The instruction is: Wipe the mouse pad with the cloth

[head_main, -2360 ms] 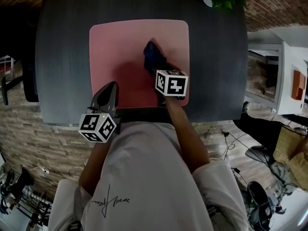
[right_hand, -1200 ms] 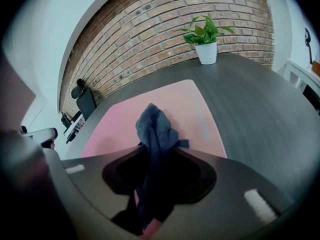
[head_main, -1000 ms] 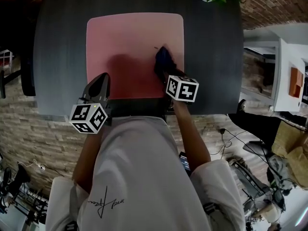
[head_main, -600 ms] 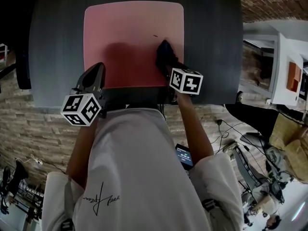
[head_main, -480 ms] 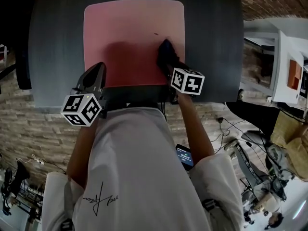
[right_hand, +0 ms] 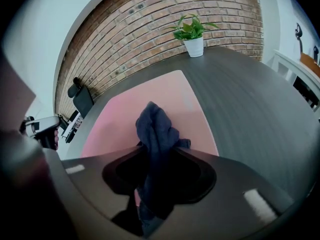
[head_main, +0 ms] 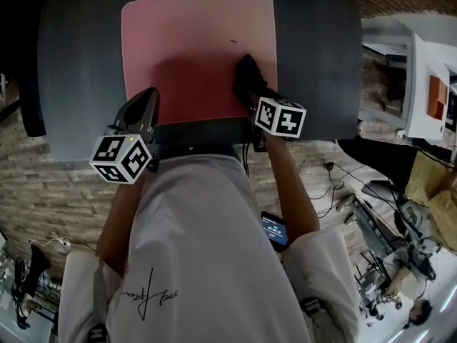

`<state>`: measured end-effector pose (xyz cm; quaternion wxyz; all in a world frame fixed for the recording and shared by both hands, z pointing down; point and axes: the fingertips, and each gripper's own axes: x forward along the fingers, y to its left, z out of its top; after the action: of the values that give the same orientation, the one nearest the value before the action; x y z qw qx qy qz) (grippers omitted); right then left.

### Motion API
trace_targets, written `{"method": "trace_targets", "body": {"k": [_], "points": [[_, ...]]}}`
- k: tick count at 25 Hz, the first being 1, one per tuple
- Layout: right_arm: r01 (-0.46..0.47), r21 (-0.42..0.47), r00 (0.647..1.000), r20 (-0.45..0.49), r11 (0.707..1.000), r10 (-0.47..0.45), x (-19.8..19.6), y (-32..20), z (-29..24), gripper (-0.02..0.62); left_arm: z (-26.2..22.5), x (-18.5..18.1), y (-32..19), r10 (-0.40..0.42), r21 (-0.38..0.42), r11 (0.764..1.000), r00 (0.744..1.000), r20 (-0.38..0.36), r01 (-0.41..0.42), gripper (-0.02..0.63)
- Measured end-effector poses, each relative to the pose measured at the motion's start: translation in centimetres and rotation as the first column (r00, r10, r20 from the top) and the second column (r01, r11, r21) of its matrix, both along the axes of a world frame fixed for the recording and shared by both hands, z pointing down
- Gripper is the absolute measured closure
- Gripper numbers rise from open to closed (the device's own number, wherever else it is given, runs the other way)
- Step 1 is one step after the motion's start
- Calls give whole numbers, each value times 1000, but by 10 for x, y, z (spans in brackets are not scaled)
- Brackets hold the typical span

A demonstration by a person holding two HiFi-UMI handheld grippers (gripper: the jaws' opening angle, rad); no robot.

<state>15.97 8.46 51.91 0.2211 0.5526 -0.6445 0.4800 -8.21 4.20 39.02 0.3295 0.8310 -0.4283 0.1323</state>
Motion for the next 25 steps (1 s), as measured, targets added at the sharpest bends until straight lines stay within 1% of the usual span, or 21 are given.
{"method": "trace_targets", "body": {"k": [5,13,17,21,23,25], "points": [[-12,-2,1000,15,1000,12,-12,3,2,445,1,-5,-1,33,-6,999,999,-11,-33,592],[-34,1,997,72,999,34,-31,13,-3,445,-3,-7,2,85,-4,996,996,-30,-85,592],[-12,-4,998,54,1000,12,-41,23,1,446,-2,-4,7,114,-6,993,993,-38,-114,592],[4,15,1000,3,1000,-4,-45,23,2,446,1,-2,12,138,-11,990,989,-46,-139,592],[0,18,1000,-7,1000,0,-47,22,2,446,2,-3,14,144,-11,989,988,-47,-145,592],[-19,15,1000,4,1000,19,-48,24,3,448,2,-6,17,144,-8,989,988,-50,-145,592]]}}
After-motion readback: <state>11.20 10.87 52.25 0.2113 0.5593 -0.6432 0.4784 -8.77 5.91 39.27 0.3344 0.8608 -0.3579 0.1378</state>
